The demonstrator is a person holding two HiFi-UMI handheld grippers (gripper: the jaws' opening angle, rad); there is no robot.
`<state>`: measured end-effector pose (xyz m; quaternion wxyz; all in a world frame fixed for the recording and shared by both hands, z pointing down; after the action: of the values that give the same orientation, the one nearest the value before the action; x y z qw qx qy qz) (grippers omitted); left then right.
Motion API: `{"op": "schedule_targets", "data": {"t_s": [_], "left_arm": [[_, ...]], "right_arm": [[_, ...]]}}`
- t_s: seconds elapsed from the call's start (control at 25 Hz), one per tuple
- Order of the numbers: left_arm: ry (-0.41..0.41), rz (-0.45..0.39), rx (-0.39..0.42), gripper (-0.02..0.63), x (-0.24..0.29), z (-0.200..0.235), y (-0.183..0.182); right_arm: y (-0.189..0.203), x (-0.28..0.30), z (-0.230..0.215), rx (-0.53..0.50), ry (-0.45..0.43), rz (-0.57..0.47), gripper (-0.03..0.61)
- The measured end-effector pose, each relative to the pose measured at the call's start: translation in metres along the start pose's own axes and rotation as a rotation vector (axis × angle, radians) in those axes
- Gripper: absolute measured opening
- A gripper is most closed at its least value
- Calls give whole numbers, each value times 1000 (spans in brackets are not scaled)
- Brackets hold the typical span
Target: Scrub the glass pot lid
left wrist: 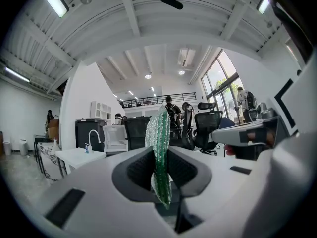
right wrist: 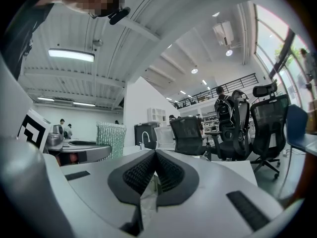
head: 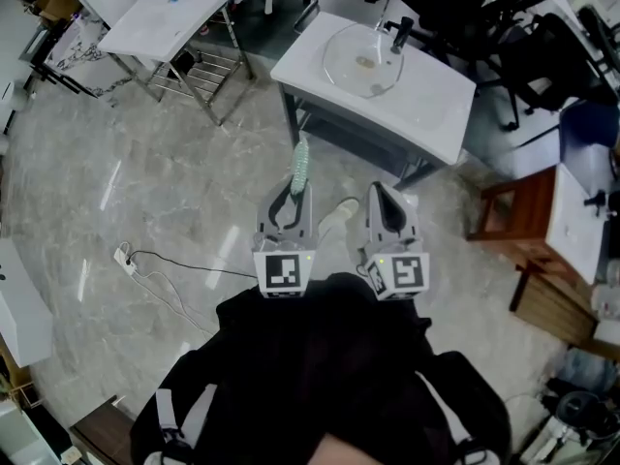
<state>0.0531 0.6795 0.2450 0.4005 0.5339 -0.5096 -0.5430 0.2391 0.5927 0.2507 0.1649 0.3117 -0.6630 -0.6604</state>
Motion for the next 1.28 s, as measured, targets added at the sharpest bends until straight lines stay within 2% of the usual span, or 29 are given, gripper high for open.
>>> {"op": "schedule_targets", "data": {"t_s": [0.24,0.6,0.88,1.28], "left_arm": [[27,33,6,61,69,23,22],[51,36,1,61,192,39,31],[59,72,17,61,278,47,46],[87,90,20,61,368,41,71]], "right_arm": [[22,67,-38,-27,35,15,3],[17,162,-101,13,62,47,3],[28,228,-157,9,65,103,3],[42,285,-219,28,66,90,3]]}}
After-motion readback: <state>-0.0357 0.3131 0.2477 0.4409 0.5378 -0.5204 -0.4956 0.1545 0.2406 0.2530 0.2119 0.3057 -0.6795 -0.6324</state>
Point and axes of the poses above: the fingertips, and each gripper's own axes: x forward along the fingers, z to its left, y out of its underside, the point moved 10 cm from there along -x, backward along the fingers, and after that the axes turned 13 degrees about -z, right-handed, at the moved point
